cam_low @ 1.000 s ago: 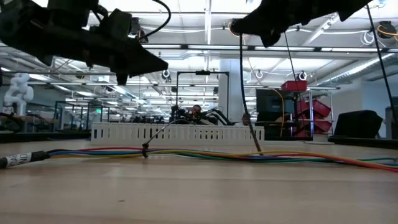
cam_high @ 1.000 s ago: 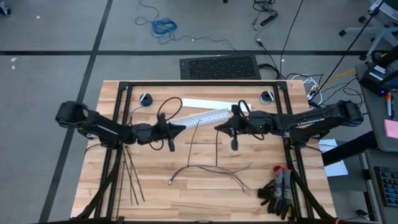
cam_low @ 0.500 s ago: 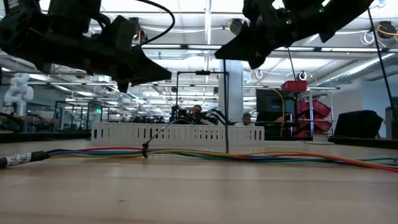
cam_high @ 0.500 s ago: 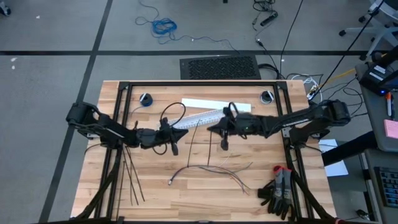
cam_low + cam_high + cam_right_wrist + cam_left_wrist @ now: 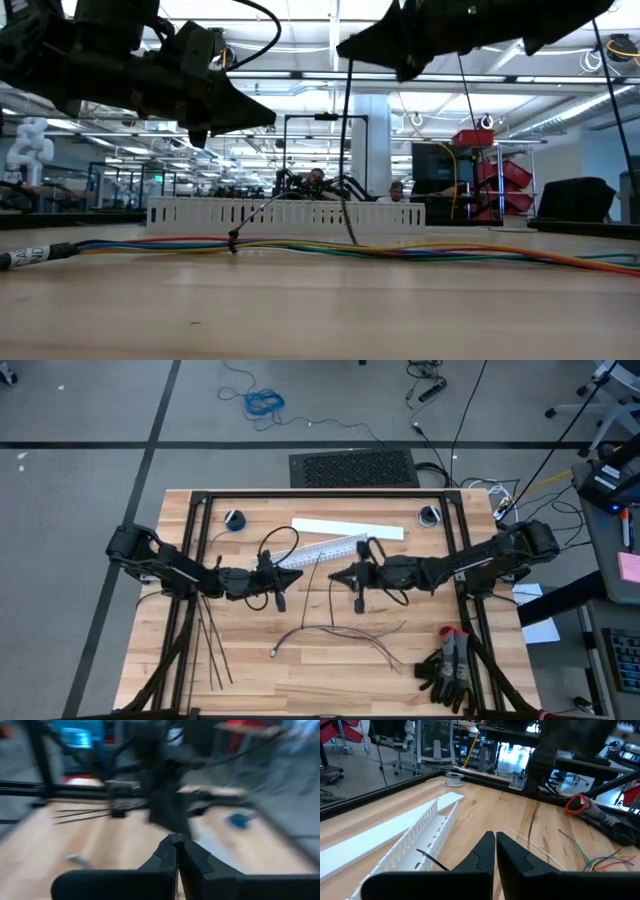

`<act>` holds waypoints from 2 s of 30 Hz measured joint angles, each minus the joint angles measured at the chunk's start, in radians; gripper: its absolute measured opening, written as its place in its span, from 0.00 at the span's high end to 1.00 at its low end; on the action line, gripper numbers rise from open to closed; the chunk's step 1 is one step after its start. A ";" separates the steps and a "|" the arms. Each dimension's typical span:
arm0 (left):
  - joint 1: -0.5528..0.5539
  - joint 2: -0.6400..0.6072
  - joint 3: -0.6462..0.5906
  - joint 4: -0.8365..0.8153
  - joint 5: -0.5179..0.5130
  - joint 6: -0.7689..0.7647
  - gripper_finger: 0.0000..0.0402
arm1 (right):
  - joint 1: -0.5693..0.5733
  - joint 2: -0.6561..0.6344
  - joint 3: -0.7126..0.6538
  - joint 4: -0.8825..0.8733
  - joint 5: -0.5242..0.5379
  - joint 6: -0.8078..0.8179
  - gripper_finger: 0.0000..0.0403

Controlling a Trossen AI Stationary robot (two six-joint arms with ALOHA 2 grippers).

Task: Ziptie cables
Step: Wrap the colored loose cables with the black zip tie

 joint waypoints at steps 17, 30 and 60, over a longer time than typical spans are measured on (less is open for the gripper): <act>-0.033 -0.001 0.001 -0.054 0.128 -0.151 0.96 | 0.019 0.007 0.001 -0.080 -0.022 -0.026 1.00; -0.032 -0.001 0.002 -0.295 0.199 -0.462 0.85 | 0.066 -0.036 0.001 -0.120 0.114 -0.079 1.00; 0.009 0.220 0.211 -0.280 0.317 -0.478 0.99 | 0.048 -0.032 0.001 -0.174 0.106 -0.092 1.00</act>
